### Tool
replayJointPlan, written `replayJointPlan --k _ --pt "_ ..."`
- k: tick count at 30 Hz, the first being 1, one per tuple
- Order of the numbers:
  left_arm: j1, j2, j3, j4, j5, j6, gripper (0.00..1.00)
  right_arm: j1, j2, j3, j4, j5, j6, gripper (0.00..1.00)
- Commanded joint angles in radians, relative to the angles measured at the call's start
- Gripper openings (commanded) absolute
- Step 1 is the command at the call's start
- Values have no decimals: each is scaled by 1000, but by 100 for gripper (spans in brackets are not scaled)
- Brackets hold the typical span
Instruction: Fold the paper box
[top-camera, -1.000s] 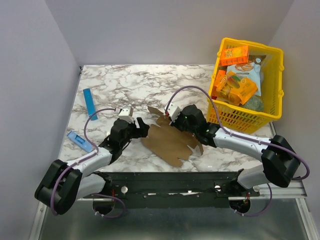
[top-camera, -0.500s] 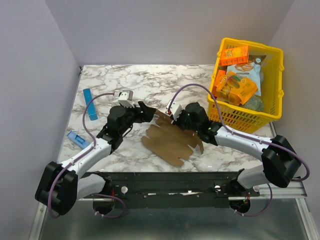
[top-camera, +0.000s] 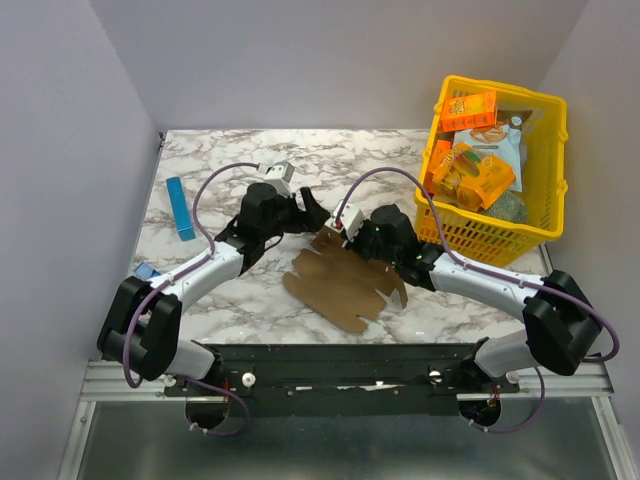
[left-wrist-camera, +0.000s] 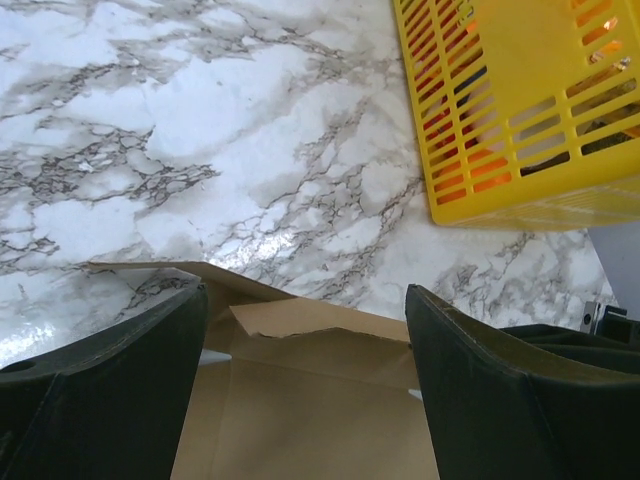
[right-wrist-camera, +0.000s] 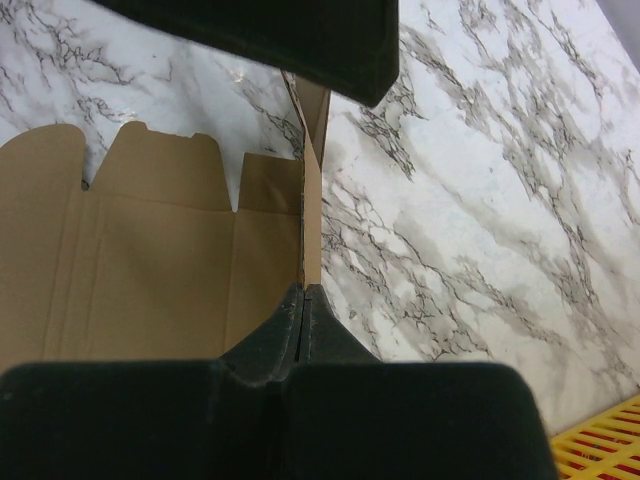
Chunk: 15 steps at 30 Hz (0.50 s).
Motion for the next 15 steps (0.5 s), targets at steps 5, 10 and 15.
replayJointPlan --k 5,10,15 --pt "-47 82 76 -98 36 -12 83 -3 34 5 -66 -15 14 1" --pt "-67 113 88 -109 21 -30 78 -3 38 7 -65 -15 17 1" --pt "-87 137 121 -172 -1 -55 68 -1 40 7 -65 -11 17 1"
